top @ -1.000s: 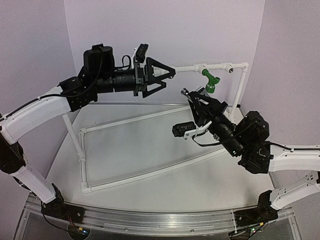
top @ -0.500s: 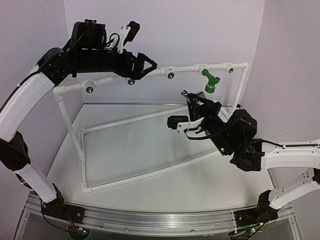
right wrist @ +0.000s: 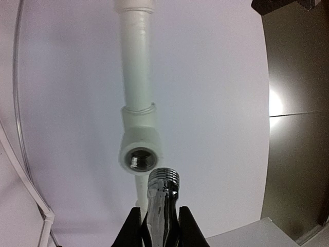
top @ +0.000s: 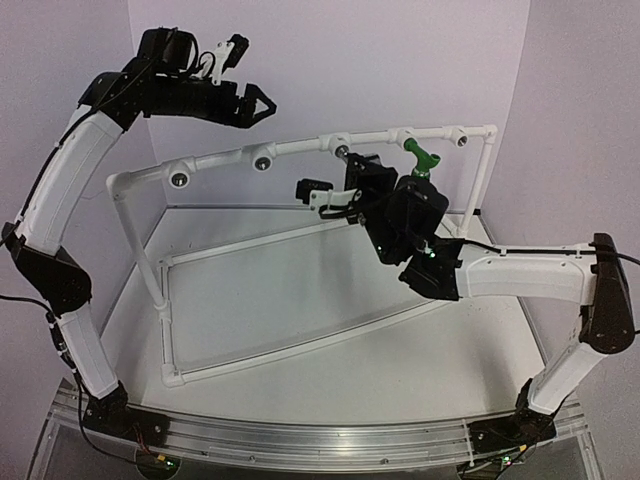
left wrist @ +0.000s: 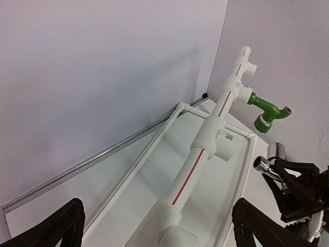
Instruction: Install the water faucets
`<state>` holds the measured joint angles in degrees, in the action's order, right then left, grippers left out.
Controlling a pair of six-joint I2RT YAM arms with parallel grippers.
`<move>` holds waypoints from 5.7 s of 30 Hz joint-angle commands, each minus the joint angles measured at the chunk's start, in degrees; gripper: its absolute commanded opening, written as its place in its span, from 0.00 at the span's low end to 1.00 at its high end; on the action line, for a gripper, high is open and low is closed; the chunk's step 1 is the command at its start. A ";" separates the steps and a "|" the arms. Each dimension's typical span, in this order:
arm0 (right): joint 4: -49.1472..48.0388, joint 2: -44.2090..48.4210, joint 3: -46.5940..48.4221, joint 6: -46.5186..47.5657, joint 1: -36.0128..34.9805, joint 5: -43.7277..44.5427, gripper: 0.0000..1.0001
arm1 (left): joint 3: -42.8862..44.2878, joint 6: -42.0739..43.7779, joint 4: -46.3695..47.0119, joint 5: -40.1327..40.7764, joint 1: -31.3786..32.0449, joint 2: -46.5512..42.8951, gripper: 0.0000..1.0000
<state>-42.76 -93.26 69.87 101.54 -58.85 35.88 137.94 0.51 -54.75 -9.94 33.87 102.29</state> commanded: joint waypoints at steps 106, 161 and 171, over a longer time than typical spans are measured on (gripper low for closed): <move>7.55 -0.61 5.65 -2.00 4.93 1.22 0.00 | -14.50 -12.65 -7.95 -26.12 -4.34 -0.78 0.57; 12.57 -0.62 8.78 -4.12 0.53 12.22 0.00 | -13.59 -15.66 -5.14 -27.33 -4.43 -0.95 0.60; 13.14 -2.26 9.18 -5.98 0.19 13.41 0.00 | -14.56 -15.69 -4.76 -27.40 -4.42 -1.24 0.59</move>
<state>-28.06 -95.04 77.60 97.33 -57.98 47.56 124.42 -13.82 -54.58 -34.83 28.08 101.01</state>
